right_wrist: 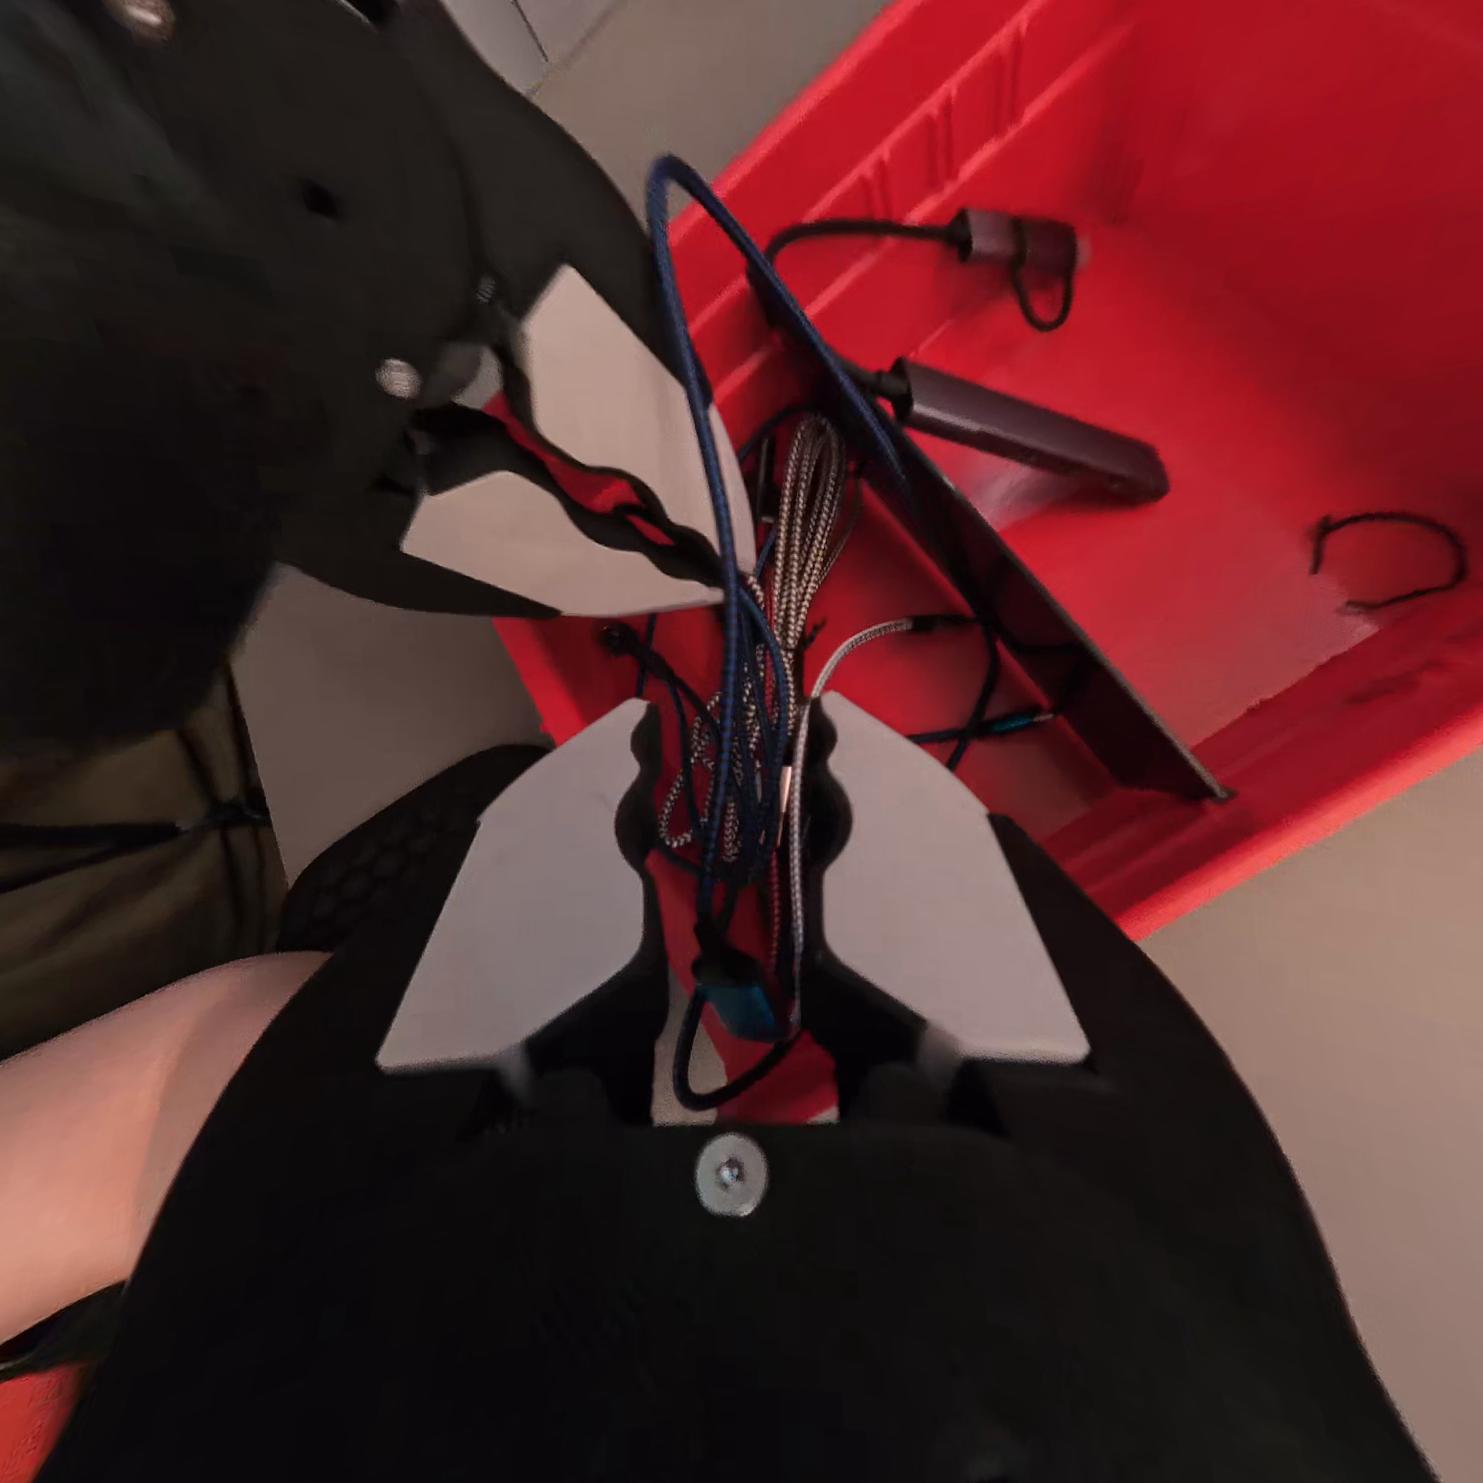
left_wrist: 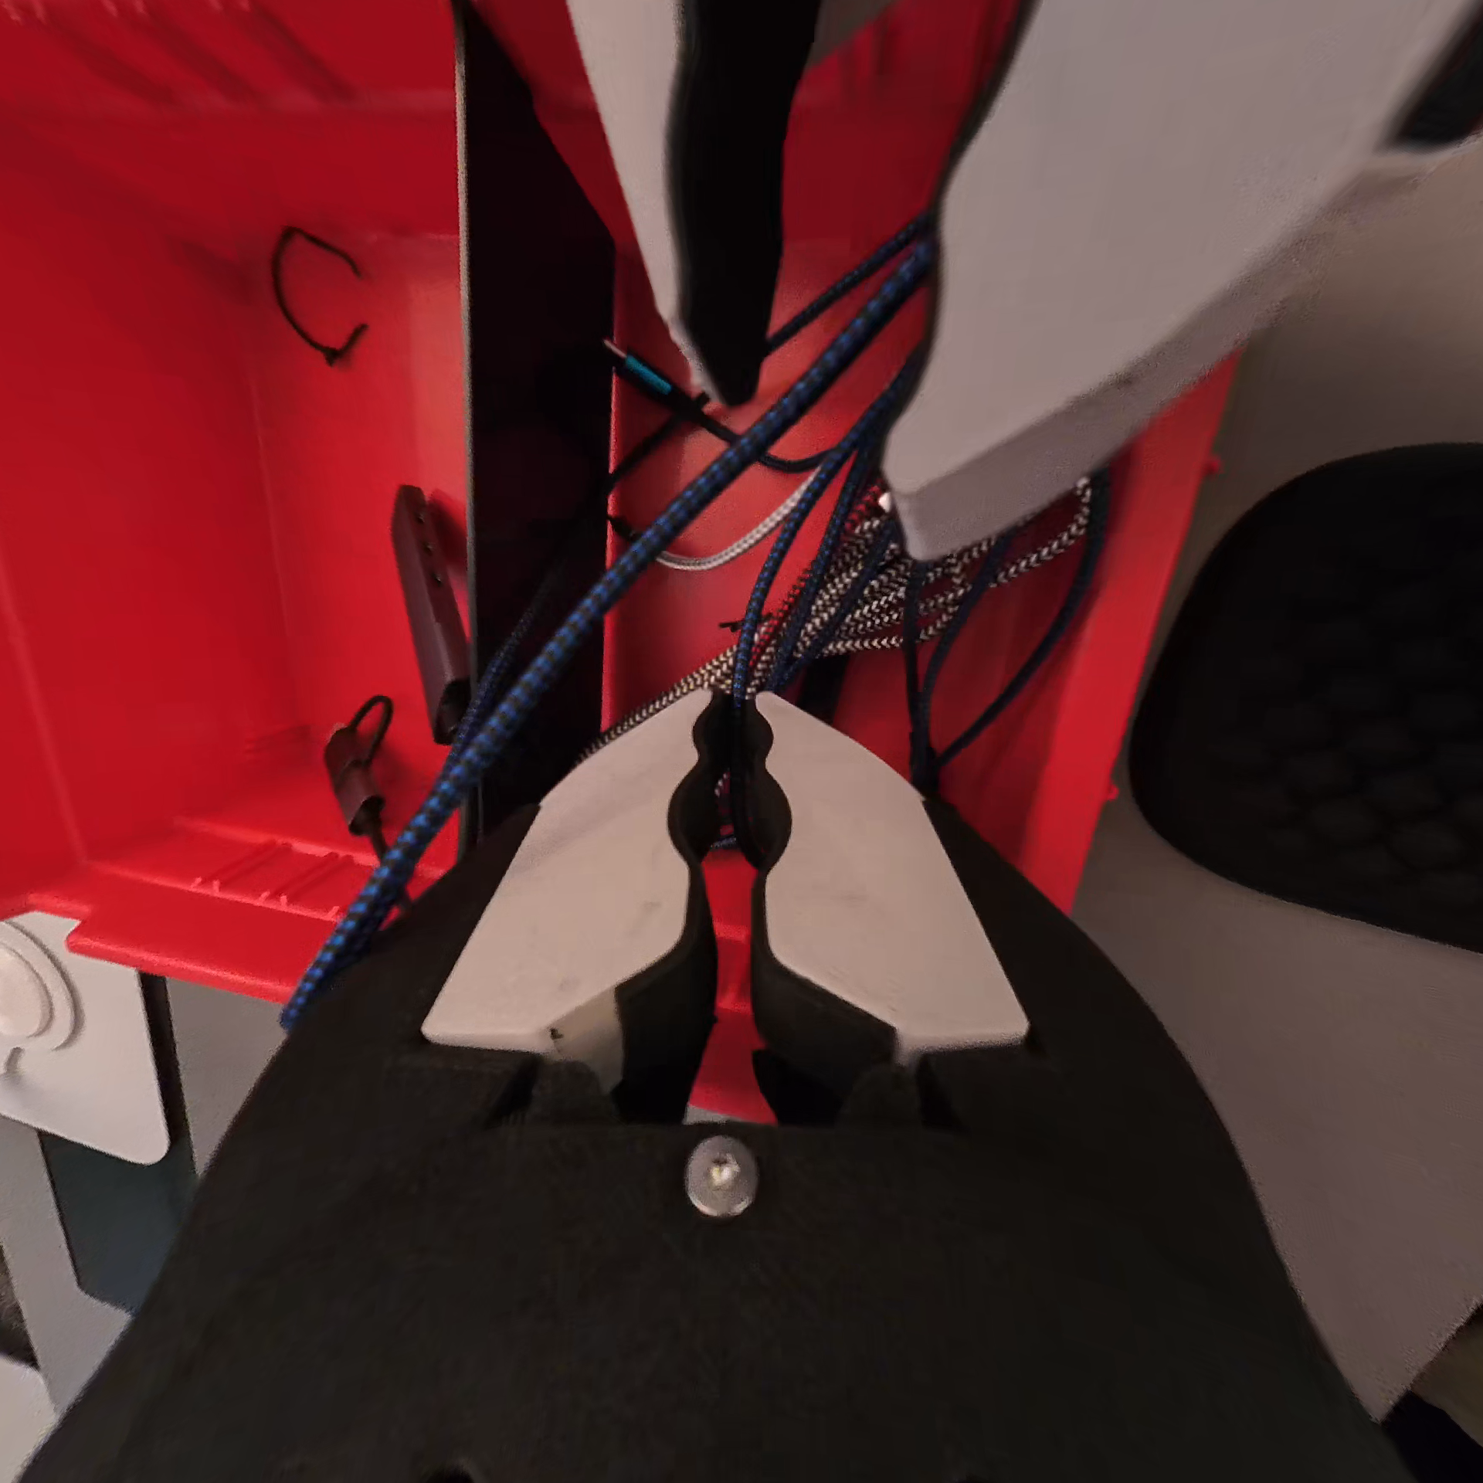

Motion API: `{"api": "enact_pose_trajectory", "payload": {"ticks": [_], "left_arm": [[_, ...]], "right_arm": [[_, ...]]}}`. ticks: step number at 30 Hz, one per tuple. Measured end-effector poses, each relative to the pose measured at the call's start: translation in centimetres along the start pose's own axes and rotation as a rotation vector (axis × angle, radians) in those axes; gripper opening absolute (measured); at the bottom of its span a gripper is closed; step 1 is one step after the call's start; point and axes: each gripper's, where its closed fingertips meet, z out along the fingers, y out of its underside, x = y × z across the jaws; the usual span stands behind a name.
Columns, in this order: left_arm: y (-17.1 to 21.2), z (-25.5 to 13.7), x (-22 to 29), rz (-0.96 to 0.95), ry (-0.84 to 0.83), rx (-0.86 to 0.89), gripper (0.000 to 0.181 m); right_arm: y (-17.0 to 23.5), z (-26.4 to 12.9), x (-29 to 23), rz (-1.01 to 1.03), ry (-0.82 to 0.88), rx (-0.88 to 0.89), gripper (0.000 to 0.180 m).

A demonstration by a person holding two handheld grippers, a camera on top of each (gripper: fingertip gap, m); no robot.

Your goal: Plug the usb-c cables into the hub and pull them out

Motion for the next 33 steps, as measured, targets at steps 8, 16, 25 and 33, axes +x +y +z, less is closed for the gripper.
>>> {"api": "enact_pose_trajectory", "payload": {"ticks": [8,16,25,33], "left_arm": [[-0.4,-0.2,0.3,-0.098,0.095,0.096,0.004],[1.3,-5.4,0.5,-0.206,0.136,0.292,0.039],[7.1,-9.4,-1.0,-0.470,0.076,0.489,0.048],[5.7,-5.1,0.2,-0.702,0.346,0.569,0.070]], "right_arm": [[2.8,1.3,0.6,-0.075,0.058,-0.196,0.002],[2.2,1.9,0.5,0.001,0.033,-0.206,0.027],[0.9,-2.6,0.4,-0.005,0.216,-0.052,0.049],[2.2,-8.2,2.9,0.163,0.524,0.027,0.056]]}}
